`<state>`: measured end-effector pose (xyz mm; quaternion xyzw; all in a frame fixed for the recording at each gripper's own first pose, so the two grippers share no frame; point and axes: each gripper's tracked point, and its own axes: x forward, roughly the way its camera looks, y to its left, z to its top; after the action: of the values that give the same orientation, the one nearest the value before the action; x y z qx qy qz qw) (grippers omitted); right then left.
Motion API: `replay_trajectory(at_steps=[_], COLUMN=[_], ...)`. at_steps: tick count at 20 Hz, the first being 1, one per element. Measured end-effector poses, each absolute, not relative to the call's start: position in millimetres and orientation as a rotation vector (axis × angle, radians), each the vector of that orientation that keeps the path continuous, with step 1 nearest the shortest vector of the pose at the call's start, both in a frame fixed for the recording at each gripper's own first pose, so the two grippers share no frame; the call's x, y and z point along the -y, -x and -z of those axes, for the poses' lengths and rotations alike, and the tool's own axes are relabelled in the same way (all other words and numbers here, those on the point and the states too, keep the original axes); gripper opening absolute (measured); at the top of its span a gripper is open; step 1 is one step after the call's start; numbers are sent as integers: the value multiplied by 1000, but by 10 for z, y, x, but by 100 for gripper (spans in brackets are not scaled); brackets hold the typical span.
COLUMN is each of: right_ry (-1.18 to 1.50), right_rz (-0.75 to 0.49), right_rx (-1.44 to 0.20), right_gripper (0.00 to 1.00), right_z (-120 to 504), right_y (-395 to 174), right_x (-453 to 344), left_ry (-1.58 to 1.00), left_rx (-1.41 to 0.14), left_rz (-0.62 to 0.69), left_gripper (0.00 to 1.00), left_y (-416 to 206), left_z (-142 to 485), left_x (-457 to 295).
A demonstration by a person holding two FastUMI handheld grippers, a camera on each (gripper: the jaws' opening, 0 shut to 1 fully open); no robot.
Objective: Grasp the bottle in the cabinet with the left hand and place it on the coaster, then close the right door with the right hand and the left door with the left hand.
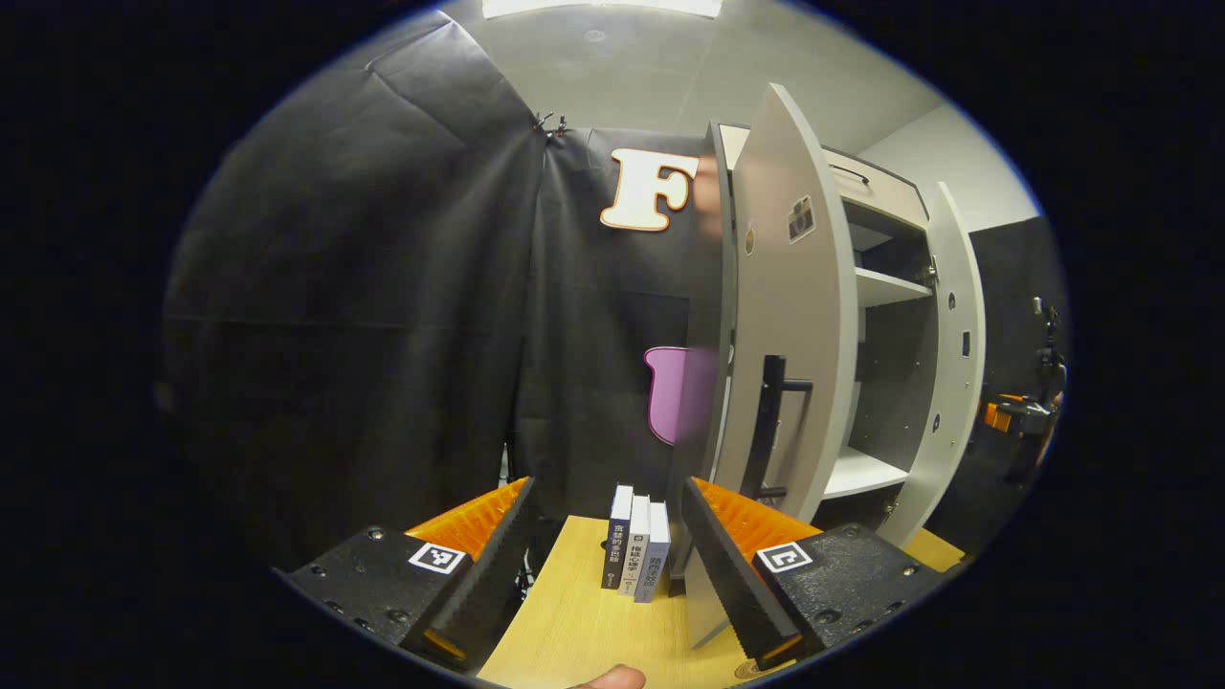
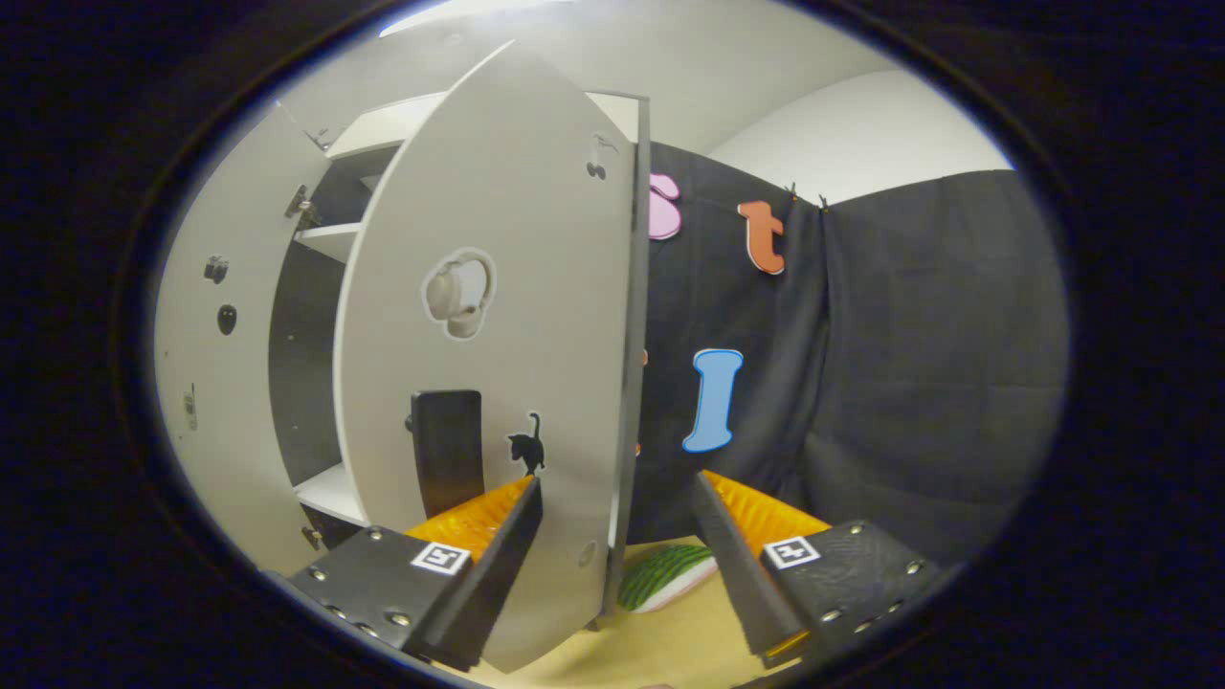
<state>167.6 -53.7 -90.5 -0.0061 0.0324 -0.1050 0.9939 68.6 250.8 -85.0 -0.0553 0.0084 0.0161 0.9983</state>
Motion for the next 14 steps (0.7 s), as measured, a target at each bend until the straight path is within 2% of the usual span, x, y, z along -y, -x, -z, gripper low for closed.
replay_trajectory(at_steps=[2, 6, 9, 11, 12, 13, 14], right_ry=[-5, 31, 22, 30, 42, 53, 64], right_rz=[179, 187, 191, 186, 183, 185, 187], right_rx=[-29, -41, -57, -67, -74, -79, -81], right_gripper=[100, 97, 99, 99, 99, 99, 99], right_z=[841, 876, 907, 923, 951, 955, 961], right_y=[-1665, -1619, -1537, -1433, -1382, -1327, -1268], right_x=[329, 145, 64, 41, 64, 86, 117], left_ry=[102, 87, 114, 129, 143, 158, 172], left_rx=[-19, -29, -37, -43, -46, -46, -44], left_rz=[-15, 1, 39, 52, 63, 81, 105], left_gripper=[95, 95, 96, 93, 96, 93, 97], left_y=[-737, -954, -1128, -1218, -1277, -1329, -1360], left_z=[876, 1008, 1076, 1102, 1095, 1071, 1047], left_x=[-2643, -2816, -2792, -2762, -2710, -2640, -2548])
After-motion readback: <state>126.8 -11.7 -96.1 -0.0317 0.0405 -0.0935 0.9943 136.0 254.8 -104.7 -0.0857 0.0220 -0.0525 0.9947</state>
